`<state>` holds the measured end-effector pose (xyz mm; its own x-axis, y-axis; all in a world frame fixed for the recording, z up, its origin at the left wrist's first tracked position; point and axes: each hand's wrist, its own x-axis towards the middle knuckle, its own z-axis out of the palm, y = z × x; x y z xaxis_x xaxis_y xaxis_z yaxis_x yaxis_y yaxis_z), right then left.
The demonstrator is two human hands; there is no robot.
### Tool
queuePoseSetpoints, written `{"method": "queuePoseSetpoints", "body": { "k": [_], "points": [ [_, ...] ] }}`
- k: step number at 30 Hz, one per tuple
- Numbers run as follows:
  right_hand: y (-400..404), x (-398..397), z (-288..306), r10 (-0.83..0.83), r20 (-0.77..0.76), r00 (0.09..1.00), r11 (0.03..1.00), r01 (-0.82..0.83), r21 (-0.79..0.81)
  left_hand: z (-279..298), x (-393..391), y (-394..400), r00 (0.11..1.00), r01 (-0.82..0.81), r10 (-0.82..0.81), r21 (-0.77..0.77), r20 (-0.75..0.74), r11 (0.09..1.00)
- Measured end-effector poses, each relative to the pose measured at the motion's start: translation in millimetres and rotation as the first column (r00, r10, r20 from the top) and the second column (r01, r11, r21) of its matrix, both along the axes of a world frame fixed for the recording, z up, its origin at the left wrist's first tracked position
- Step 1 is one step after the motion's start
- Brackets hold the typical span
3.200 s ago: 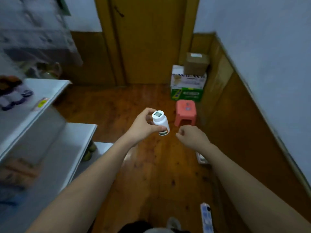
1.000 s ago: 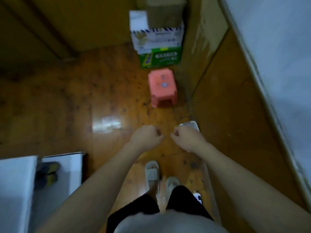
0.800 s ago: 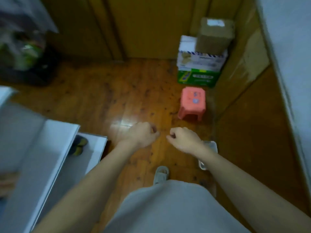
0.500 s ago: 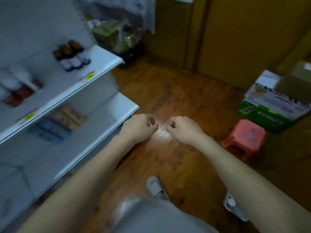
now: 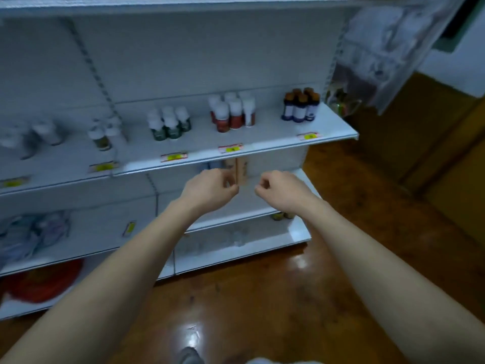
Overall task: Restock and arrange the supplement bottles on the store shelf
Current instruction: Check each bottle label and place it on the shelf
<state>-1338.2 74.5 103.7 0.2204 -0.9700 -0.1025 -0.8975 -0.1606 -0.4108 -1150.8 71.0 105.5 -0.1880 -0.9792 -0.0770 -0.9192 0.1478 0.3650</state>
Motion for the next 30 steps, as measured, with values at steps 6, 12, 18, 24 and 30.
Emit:
{"method": "queuePoseSetpoints", "body": {
  "k": [6,12,18,24,30],
  "points": [
    [-33,147,5,0.144,0.002,0.990,0.989,-0.144,-0.006,12,144,-3,0.984,-0.168,0.168,-0.003,-0.062,0.986],
    [-59,257,10,0.262,-0.016,0.965,0.965,-0.262,-0.026,16,246,-8,0.954,-0.290,0.283,-0.070,-0.095,0.955],
    [-90,332,1,0.317,-0.053,0.947,0.948,-0.318,-0.002,-3,313,-28,0.864,-0.418,0.379,-0.052,-0.331,0.907],
    [-135,364,-29,0.340,-0.035,0.940,0.940,-0.339,0.040,-29,347,-67,0.735,-0.486,0.432,0.037,-0.522,0.873],
    [-191,386,-63,0.303,0.085,0.949,0.950,-0.308,0.055,-53,380,-127,0.637,-0.601,0.518,0.052,-0.571,0.797]
  ]
}}
